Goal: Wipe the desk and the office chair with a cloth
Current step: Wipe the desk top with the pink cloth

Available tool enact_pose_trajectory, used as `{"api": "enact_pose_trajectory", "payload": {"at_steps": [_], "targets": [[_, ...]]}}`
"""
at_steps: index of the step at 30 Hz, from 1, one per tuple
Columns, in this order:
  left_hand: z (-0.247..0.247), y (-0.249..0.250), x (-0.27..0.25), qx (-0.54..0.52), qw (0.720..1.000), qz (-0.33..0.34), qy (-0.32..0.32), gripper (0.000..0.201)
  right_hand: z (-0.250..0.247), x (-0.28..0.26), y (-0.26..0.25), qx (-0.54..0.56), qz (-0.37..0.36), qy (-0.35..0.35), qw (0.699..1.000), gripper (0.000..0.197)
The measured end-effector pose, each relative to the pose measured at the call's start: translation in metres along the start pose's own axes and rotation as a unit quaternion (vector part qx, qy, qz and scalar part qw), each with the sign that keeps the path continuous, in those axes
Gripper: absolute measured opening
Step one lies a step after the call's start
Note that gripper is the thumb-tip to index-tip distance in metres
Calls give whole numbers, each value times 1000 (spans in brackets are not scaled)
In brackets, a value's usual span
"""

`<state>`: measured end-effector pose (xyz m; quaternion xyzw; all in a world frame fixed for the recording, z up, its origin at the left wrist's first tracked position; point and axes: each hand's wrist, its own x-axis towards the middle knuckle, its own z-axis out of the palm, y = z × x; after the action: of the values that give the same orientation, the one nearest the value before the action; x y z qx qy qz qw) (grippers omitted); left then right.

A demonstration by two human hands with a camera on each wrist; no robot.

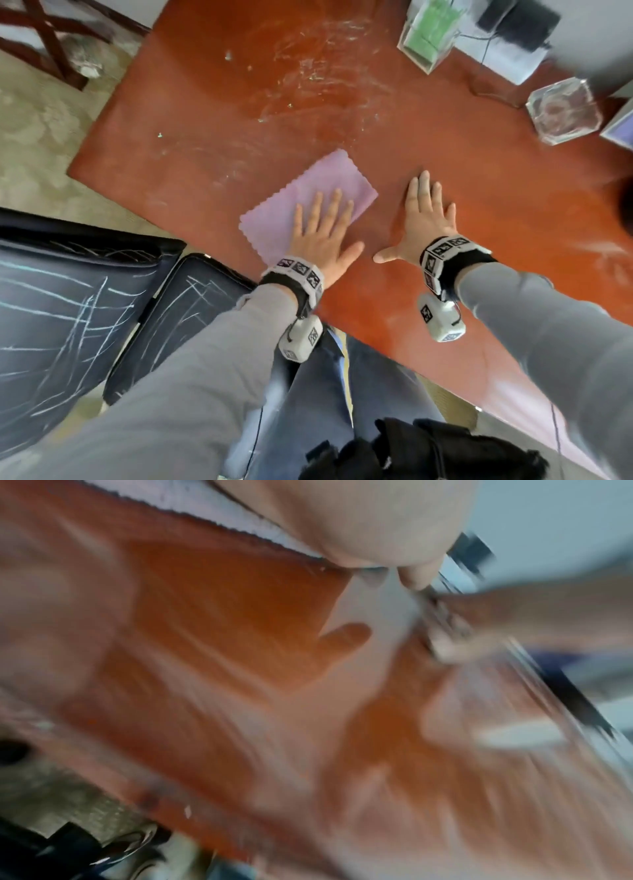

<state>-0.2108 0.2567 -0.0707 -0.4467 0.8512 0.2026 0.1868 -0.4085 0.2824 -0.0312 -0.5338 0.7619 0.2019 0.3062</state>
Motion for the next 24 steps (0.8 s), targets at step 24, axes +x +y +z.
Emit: {"api": "enact_pose_trajectory", "payload": {"at_steps": [24], "targets": [[-78, 16, 131, -33, 997, -66, -39, 75, -55, 60, 47, 8, -32, 22, 999, 161]]}}
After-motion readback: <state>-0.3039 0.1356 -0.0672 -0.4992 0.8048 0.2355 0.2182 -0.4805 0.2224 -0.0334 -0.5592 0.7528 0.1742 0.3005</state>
